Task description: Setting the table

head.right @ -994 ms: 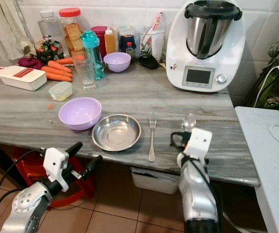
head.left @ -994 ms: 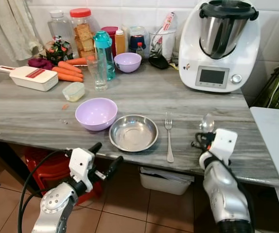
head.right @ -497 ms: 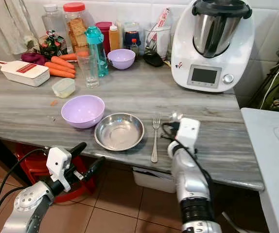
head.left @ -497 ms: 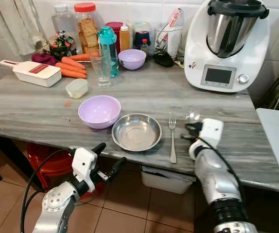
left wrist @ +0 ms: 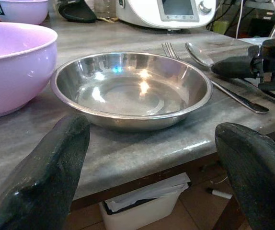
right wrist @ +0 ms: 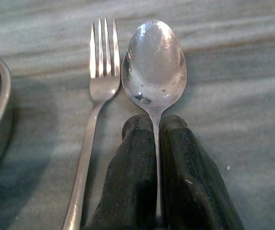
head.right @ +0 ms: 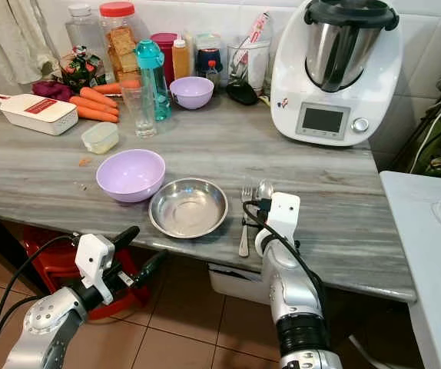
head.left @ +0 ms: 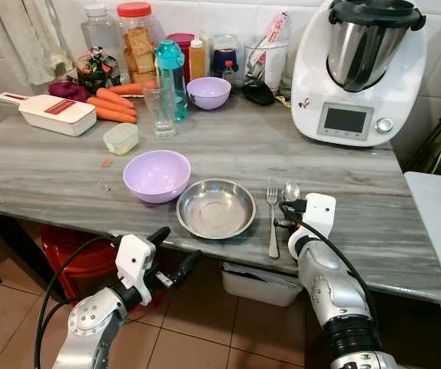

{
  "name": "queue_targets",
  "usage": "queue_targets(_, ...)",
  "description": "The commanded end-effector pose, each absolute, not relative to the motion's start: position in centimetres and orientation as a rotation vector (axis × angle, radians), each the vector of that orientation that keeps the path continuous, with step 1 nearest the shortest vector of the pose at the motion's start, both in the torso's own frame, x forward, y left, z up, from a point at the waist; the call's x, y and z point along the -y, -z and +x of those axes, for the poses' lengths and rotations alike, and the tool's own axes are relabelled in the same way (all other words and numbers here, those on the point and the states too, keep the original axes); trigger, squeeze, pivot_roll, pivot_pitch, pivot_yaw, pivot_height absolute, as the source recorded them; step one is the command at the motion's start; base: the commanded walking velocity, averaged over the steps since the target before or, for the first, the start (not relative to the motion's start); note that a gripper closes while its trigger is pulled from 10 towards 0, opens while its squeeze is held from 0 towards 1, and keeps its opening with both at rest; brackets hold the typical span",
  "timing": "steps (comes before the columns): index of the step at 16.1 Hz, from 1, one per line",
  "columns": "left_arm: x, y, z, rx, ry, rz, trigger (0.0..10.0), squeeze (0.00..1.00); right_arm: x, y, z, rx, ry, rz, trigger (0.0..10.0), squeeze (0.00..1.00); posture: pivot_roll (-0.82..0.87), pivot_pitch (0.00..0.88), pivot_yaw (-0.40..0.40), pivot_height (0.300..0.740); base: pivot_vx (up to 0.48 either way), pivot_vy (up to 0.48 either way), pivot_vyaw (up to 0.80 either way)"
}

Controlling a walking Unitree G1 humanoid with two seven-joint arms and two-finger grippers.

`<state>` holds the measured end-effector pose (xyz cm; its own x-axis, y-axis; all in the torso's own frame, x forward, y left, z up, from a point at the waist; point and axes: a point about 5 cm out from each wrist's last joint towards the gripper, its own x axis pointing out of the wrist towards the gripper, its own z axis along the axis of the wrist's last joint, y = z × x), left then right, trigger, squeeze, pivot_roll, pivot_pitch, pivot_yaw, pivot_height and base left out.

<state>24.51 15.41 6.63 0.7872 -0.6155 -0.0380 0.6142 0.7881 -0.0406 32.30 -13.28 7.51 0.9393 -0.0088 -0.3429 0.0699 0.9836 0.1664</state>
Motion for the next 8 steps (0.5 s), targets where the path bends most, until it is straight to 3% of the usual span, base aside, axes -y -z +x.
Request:
queue_targets(1,-15.21,-6.82,24.73,-0.051,0.679,-0.022,10.0,0.0,13.1,-7.35,32.22,-0.363,0.041,0.175,10.0,0.0,-0.06,0.0,0.007,0.74,0.0,0.0,0.0)
queue_targets(8,-14.5,-7.09,24.74,-0.046,0.716,-0.037,10.0,0.0,13.28,-7.1,32.2,-0.363,0.055,0.17,10.0,0.0,-0.06,0.0,0.009,0.74,0.0,0.0,0.0)
